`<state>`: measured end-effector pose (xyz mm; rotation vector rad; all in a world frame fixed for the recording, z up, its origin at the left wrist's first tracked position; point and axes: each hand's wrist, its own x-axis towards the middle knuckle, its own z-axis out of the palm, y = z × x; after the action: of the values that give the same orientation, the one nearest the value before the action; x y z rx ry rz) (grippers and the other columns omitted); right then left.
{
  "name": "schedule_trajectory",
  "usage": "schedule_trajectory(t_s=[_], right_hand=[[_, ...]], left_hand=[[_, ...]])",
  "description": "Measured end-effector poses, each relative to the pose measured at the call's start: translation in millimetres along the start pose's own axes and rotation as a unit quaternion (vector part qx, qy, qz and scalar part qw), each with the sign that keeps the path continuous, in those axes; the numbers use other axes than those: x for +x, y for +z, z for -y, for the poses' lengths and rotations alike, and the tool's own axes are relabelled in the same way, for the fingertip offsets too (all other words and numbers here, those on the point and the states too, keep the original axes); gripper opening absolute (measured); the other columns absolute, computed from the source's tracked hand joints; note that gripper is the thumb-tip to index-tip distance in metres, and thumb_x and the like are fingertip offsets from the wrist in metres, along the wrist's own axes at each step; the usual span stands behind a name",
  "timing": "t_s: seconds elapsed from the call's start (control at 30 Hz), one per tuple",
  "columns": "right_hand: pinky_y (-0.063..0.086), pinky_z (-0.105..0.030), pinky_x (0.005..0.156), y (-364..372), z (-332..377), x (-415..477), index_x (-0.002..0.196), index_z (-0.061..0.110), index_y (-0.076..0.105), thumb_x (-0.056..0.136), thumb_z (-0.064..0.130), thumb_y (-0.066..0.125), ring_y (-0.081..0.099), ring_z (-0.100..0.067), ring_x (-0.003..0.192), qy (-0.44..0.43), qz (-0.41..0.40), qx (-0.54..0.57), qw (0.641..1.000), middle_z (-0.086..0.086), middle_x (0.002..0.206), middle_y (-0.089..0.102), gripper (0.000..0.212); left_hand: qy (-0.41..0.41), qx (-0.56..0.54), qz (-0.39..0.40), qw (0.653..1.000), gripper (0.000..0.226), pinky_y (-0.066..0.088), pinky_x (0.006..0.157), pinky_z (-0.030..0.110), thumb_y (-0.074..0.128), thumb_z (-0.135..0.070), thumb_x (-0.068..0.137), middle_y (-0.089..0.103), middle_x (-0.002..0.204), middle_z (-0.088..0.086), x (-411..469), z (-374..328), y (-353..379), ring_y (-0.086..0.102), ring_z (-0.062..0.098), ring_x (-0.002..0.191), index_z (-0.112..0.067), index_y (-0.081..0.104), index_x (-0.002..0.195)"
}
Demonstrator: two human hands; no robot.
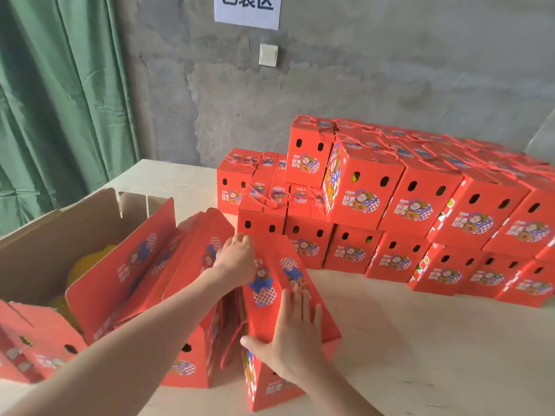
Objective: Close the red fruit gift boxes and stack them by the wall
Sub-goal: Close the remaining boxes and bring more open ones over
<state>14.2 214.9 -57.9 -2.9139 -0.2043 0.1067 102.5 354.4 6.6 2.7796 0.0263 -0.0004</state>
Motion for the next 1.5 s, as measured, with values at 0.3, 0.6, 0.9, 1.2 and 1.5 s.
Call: schedule_trajectory(t_s=[0.3,0.6,0.9,1.2,1.5], right_hand=[[-0.01,-0.042,0.116,-47.8,-114.7,3.6,0.148,0.047,-0.003,0.07,0.051,0.064,-0.022,-0.01,0.144,-0.04,0.084,-0.019,0.995,0.012,0.156,-0.022,0.103],[0.0,-0.041,0.119,-63.8,-155.4,9.9,0.146,0.051,0.008,0.064,0.045,0.083,-0.024,-0.006,0.141,-0.02,0.144,0.065,0.987,0.02,0.156,-0.017,0.112],[0.013,-0.029,0.114,-74.9,-175.4,9.3,0.135,0.052,0.033,0.078,0.05,0.07,0.007,0.005,0.14,-0.025,0.109,0.288,0.951,0.026,0.153,0.011,0.068],[0.017,-0.009,0.107,-44.5,-190.7,-13.1,0.123,0.032,0.054,0.093,0.025,0.059,0.031,-0.004,0.137,-0.091,-0.116,0.189,0.971,0.014,0.139,0.041,0.031],[0.046,-0.037,0.087,-32.8,-165.4,-11.9,0.114,0.015,0.065,0.088,0.054,0.038,0.056,-0.021,0.093,-0.123,-0.228,-0.003,0.966,0.001,0.101,0.057,0.054]], left_hand=[[0.02,0.026,0.08,0.996,0.053,0.028,0.11,0.048,0.04,-0.031,0.098,0.028,0.15,0.015,46.9,-9.5,16.7,0.028,0.033,0.138,-0.01,0.027,0.144],[0.074,0.135,0.071,0.986,0.041,0.045,0.093,0.041,0.025,-0.026,0.104,0.038,0.136,0.015,-18.0,-13.7,37.6,0.043,0.034,0.126,-0.012,0.038,0.14],[0.002,-0.07,-0.015,0.997,0.042,0.045,0.091,0.039,0.036,-0.028,0.101,0.048,0.131,0.011,-67.4,-2.9,52.6,0.057,0.036,0.111,-0.016,0.041,0.14],[-0.032,-0.128,-0.073,0.989,0.049,0.041,0.099,0.034,0.04,-0.036,0.099,0.049,0.14,0.004,-88.6,-10.4,65.6,0.053,0.024,0.121,-0.016,0.039,0.143],[-0.005,-0.105,-0.101,0.989,0.047,0.047,0.094,0.044,0.04,-0.045,0.097,0.036,0.138,0.008,-93.2,-15.7,74.7,0.05,0.032,0.116,-0.013,0.049,0.129]])
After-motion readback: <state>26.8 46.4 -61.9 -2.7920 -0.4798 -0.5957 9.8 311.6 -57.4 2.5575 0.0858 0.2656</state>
